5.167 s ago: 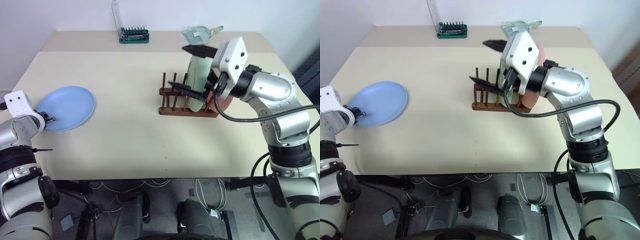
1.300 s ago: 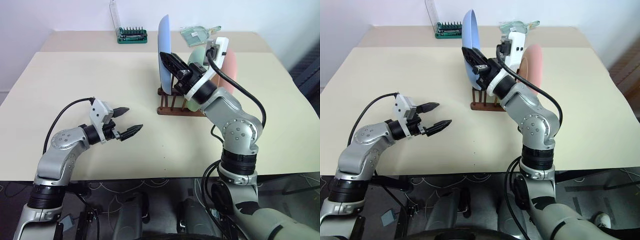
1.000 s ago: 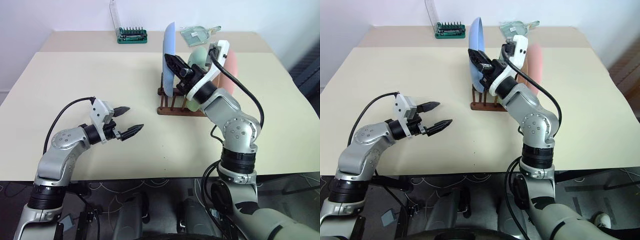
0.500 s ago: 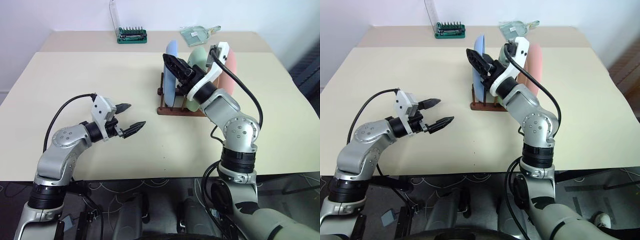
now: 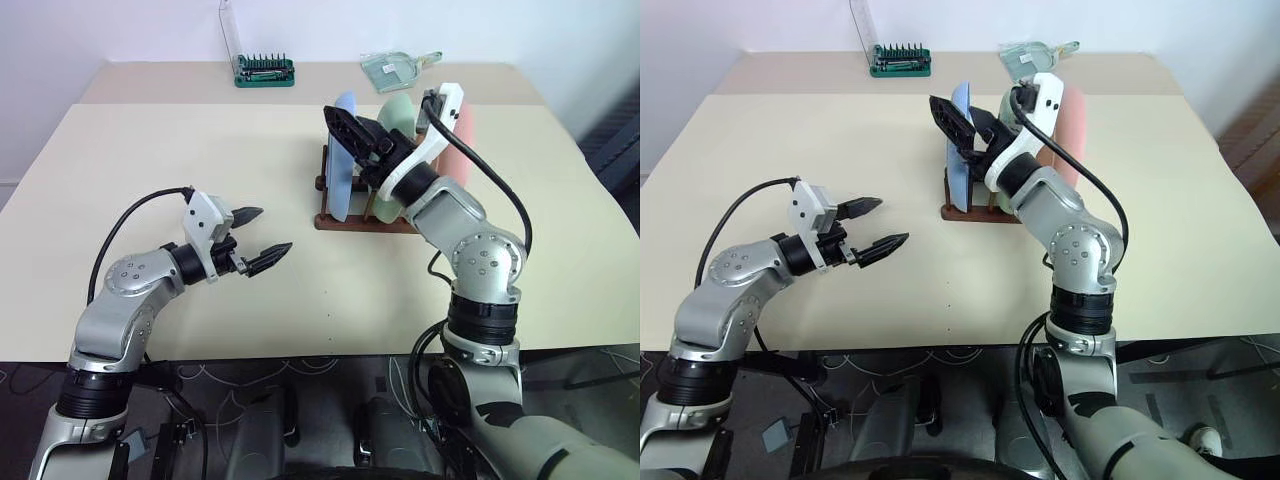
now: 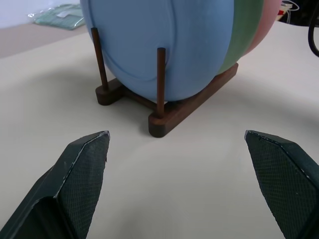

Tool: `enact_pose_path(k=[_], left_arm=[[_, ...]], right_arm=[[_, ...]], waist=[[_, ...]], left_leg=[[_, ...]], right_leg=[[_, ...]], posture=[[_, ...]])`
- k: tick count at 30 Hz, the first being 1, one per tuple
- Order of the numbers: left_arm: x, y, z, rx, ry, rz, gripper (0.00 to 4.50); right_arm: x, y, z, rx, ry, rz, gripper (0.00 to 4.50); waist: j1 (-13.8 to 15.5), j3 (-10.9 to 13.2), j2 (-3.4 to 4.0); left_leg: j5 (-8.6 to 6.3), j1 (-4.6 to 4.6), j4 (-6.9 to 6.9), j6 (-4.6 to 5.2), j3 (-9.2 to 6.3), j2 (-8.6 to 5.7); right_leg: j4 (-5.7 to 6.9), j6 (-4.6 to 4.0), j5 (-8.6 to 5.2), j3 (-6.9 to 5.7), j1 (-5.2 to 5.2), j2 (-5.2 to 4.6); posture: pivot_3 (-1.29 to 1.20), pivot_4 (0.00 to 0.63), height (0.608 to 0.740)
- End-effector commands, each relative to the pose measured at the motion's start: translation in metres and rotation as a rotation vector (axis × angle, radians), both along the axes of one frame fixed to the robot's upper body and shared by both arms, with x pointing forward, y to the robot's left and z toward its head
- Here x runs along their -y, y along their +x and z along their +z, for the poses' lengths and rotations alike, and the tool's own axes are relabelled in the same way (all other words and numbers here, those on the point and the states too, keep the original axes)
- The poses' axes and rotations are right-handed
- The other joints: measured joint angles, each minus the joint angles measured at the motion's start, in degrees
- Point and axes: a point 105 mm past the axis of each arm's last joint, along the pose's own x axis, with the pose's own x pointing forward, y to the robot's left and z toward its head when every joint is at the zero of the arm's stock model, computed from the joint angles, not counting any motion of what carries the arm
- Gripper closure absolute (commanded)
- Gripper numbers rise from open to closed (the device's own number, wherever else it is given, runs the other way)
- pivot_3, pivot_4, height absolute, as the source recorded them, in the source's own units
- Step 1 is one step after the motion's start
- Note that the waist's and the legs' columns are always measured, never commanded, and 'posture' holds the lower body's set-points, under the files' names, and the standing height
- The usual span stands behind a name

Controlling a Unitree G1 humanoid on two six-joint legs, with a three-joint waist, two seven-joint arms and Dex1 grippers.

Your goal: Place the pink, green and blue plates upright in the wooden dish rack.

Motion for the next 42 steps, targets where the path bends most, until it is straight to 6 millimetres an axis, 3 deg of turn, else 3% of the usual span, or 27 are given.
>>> enact_pose_path(k=[1,6,12,16,19,22,26,35,42], left_arm=[[0.002,-0.001,0.003,0.037,-0.004,-0.015,0.00],[0.002,0.000,-0.001,0.034,-0.004,-0.019,0.00],[0.000,-0.001,-0.006,0.029,-0.010,-0.018,0.00],[-0.005,0.001,-0.011,0.025,-0.002,-0.003,0.00],[-0.024,0.007,-0.019,0.016,0.013,0.055,0.00],[-0.036,0.009,-0.025,0.005,0.032,0.088,0.00],[-0.057,0.011,-0.038,-0.024,0.086,0.136,0.00],[-0.070,0.006,-0.040,-0.028,0.101,0.173,0.00],[-0.074,-0.001,-0.038,-0.018,0.078,0.213,0.00]], right_arm=[[0.006,-0.005,0.024,0.108,-0.031,-0.016,0.33],[0.010,-0.014,0.034,0.235,-0.212,-0.025,0.33],[0.022,-0.062,0.062,0.513,-0.363,0.071,0.33],[0.053,-0.076,0.060,0.543,-0.473,0.030,0.33],[0.107,-0.088,0.030,0.462,-0.651,-0.063,0.33],[0.136,-0.103,-0.002,0.348,-0.723,-0.054,0.33],[0.168,-0.104,-0.041,0.192,-0.819,-0.135,0.33],[0.196,-0.101,-0.092,0.042,-0.864,-0.157,0.33],[0.206,-0.088,-0.108,0.013,-0.838,-0.176,0.33]], waist=[[0.01,0.00,0.01],[0.01,0.01,0.01],[0.27,0.03,0.05],[0.41,0.01,0.02],[1.14,-0.01,-0.02],[1.63,0.01,0.07],[1.19,-0.04,0.15],[0.47,-0.06,0.16],[0.41,-0.06,0.17]], left_leg=[[0.00,0.00,0.00,0.00,0.00,0.00],[0.00,0.00,0.00,0.00,0.01,-0.01],[-0.01,-0.10,0.00,0.02,0.01,-0.01],[-0.02,-0.07,0.04,0.05,0.01,-0.01],[-0.09,-0.07,0.08,0.15,0.00,-0.01],[-0.15,-0.07,0.09,0.25,0.00,-0.03],[-0.16,0.13,0.09,0.26,0.03,0.01],[-0.17,0.24,0.08,0.23,0.01,0.03],[-0.16,0.28,0.08,0.23,0.01,0.03]], right_leg=[[0.00,0.00,0.00,0.00,0.00,0.00],[-0.01,0.00,0.00,0.00,-0.01,-0.01],[-0.04,0.00,0.00,0.00,-0.08,-0.04],[-0.08,0.00,0.00,-0.01,0.01,-0.05],[-0.15,0.01,0.00,-0.05,0.08,-0.08],[-0.38,0.03,-0.01,-0.10,0.21,-0.09],[-0.27,0.03,0.01,-0.08,0.30,-0.10],[-0.26,-0.01,0.03,-0.05,0.38,-0.13],[-0.25,-0.01,0.02,-0.05,0.38,-0.14]], posture=[[0.00,0.150,0.736],[0.00,0.150,0.736],[0.00,0.150,0.736],[0.00,0.150,0.736],[0.00,0.150,0.736],[0.00,0.150,0.736],[0.00,0.150,0.736],[0.00,0.150,0.736],[0.00,0.150,0.736]])
